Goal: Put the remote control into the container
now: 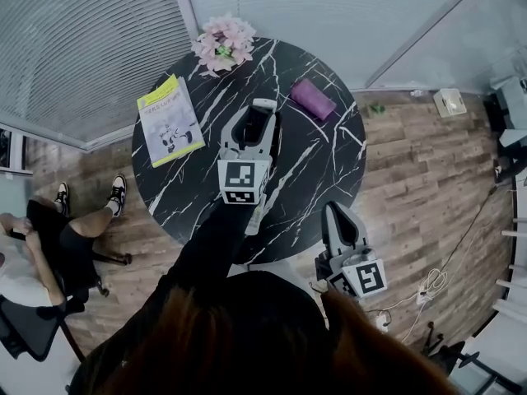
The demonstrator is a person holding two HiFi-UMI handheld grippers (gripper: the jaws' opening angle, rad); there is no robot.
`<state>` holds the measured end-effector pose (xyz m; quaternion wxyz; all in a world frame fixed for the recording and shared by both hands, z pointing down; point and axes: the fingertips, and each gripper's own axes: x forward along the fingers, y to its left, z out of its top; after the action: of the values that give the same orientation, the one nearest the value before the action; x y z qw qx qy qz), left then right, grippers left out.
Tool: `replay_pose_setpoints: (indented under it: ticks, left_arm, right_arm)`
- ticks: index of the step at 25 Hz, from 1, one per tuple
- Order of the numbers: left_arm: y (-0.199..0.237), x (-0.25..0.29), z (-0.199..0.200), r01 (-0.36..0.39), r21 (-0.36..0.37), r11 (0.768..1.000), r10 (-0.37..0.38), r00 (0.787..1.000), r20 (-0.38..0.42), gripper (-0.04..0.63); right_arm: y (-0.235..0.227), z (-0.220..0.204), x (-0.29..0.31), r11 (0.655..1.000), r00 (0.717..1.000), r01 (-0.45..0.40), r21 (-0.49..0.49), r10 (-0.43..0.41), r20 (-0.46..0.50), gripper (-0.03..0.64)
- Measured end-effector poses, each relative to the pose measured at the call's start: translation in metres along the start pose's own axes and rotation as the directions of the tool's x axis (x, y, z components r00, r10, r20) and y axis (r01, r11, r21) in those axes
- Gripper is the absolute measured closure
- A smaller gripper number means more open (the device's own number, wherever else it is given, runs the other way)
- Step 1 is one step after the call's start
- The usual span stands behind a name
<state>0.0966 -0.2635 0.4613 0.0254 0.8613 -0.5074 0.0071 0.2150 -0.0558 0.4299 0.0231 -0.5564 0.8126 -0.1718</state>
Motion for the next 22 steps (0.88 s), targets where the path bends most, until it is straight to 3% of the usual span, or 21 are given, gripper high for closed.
replay_pose_setpoints:
  ticks: [22]
  left_arm:
    - [-0.002,-0.001,-0.067,-0.012,0.048,0.999,0.021,0.982,-0.189,0.402]
  right_arm:
    - [0.007,-0.001,0.014,1.000,1.000,-0.027,0.004,0.027,-0.010,0.584]
